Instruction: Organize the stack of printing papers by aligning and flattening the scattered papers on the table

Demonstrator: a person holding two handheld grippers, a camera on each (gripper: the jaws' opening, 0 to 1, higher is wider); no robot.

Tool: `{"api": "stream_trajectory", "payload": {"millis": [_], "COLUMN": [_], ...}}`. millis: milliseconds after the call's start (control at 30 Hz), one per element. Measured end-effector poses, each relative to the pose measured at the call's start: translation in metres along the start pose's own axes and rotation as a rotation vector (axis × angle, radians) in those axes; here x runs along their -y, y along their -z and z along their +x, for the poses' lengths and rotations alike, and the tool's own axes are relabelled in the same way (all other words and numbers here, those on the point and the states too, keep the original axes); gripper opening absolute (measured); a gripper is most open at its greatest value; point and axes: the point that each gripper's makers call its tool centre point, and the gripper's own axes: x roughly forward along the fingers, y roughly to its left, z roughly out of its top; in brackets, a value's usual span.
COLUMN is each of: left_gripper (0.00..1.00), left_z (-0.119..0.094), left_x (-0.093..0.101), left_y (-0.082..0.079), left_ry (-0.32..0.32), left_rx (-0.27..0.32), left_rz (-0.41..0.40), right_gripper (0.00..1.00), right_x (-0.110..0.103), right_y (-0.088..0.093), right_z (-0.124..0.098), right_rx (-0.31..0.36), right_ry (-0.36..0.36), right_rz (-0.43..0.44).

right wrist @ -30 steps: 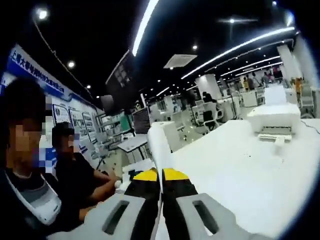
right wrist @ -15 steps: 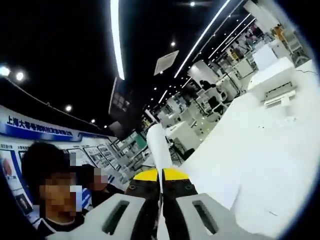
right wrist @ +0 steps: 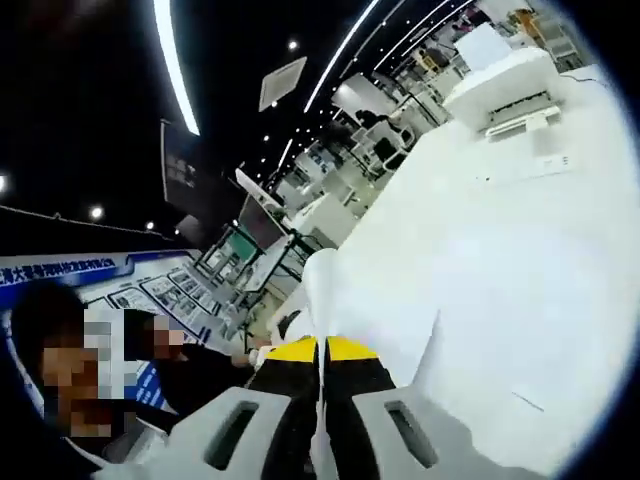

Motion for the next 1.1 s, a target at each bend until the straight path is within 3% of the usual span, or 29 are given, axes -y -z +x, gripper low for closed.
{"api": "stream_trajectory", "payload": {"millis": [200, 333, 567, 867, 1100], "left_gripper": [0.10, 0.11, 0.11, 0.13, 0.13], "left_z": [0.000, 0.000, 0.000, 0.000, 0.000], "left_x": [0.002, 0.003, 0.006, 0.005, 0.005], "left_y": [0.000, 0.001, 0.001, 0.001, 0.003], "left_ry": [0.006, 0.013, 0.031, 0.030, 0.026], "left_rx": [-0.001, 0.000, -0.003, -0.004, -0.013], "left_rz": [-0.007, -0.003, -0.009, -0.002, 0.002], "right_gripper": [0.00, 0.00, 0.00, 0.00, 0.00], "right_x": [0.012, 0.007, 0.016, 0.008, 0.005], "right_y": [0.015, 0.026, 0.020, 0.008, 0.013], "right_z": [0.017, 0.030, 0.046, 0.060, 0.071], "right_rx": [-0.050, -0.045, -0.041, -0.016, -0.021], "right_ry": [0.027, 0.029, 0.014, -0.041, -0.058], "right_rz": [-0.026, -0.030, -0.007, 0.026, 0.037]}}
